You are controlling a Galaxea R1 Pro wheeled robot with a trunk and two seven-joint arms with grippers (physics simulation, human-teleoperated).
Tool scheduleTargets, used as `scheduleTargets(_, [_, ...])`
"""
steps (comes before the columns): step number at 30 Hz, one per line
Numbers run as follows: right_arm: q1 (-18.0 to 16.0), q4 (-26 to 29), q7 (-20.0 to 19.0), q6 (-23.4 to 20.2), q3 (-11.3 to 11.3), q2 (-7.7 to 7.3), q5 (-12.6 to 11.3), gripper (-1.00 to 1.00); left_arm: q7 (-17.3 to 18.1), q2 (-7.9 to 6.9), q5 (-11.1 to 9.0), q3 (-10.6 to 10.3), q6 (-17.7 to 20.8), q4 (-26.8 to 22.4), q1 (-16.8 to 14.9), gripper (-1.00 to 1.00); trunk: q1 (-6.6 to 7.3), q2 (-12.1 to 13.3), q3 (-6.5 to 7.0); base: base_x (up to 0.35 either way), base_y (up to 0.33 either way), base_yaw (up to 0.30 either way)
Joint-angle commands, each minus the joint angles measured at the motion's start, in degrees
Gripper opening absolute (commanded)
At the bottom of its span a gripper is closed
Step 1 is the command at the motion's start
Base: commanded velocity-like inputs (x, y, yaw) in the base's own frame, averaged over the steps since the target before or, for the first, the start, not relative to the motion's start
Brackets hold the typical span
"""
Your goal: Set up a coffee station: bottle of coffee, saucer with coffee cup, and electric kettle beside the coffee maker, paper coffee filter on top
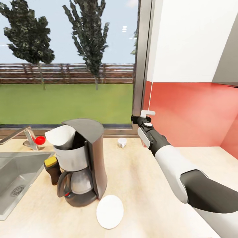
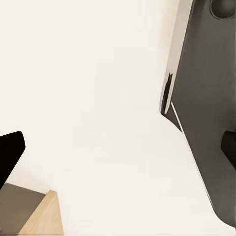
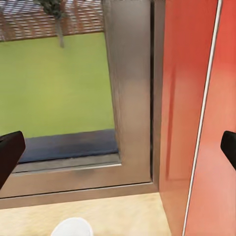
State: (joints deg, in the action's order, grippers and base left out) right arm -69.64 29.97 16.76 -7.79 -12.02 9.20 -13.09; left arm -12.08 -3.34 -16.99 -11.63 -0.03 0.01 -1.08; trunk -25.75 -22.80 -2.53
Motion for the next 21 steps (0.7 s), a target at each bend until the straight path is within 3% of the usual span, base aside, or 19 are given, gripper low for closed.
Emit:
scheduleTargets(1, [-0.06,0.09,0.48,-0.3,-0.45,-0.06,-0.4,1.0,-0.13,-0.06,-0.5,-0.5,0.02,0.2,0.28,1.0,-0.04,-0.13,-0.13,0.116,-0.003,0.0])
scheduleTargets(8, [-0.06,0.15,0.38,-0.3,-0.46,-0.06,-0.29,1.0,-0.13,-0.14,-0.5,-0.45,0.03,0.36,0.52,1.0,-0.04,-0.13,-0.13,0.226,0.026,0.0])
scheduleTargets(21, [-0.06,0.18,0.38,-0.3,-0.46,-0.06,-0.29,1.0,-0.13,-0.2,-0.5,-0.5,0.26,0.6,0.64,1.0,-0.04,-0.13,-0.13,0.072,0.001,0.0])
